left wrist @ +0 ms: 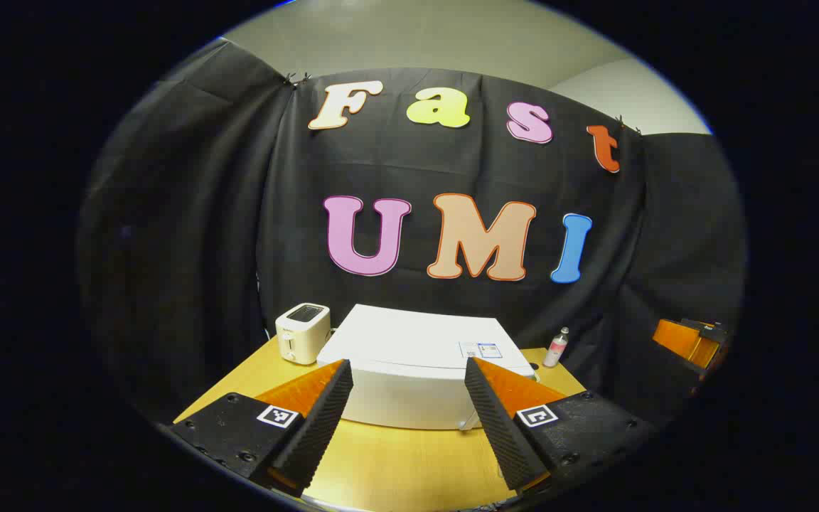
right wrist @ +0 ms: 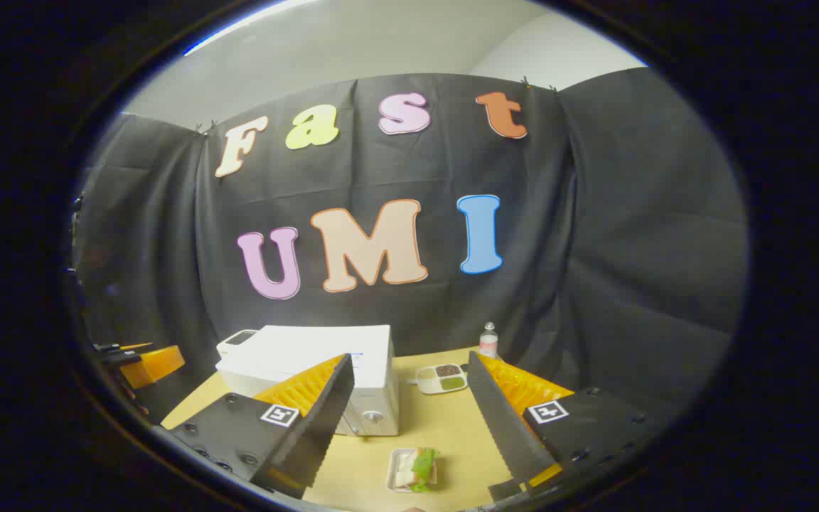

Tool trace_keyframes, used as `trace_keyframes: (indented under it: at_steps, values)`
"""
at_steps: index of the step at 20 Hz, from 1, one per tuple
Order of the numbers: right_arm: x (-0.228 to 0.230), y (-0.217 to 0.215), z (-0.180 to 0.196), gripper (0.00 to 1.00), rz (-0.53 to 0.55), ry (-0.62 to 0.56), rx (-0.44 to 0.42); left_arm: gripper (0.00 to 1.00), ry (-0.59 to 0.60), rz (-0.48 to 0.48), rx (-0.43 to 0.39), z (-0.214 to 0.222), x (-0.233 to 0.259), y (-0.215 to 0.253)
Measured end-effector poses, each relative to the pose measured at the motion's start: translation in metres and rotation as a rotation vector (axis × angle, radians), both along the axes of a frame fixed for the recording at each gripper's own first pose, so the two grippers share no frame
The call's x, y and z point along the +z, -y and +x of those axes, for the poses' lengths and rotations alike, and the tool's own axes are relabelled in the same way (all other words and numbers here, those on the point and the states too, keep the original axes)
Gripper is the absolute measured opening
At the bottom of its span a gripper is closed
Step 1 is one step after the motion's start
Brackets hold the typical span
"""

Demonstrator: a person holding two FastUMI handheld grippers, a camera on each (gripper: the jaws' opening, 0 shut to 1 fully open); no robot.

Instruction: Open the microwave oven with the left hand, put the food in, and close the microwave oven.

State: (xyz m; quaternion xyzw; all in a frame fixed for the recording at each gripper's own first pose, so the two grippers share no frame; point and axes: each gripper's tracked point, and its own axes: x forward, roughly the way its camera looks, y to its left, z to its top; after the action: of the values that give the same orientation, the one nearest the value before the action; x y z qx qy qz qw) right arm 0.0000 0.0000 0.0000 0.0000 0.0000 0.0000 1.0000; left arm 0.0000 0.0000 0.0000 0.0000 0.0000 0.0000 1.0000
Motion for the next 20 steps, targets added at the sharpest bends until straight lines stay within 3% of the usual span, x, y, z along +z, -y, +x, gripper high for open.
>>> trace_keyframes:
  at_steps: [20]
  values:
    - [-0.015,-0.005,0.031,0.91,0.060,-0.052,0.057,0.96,-0.039,0.001,0.022,0.008,-0.018,0.002]
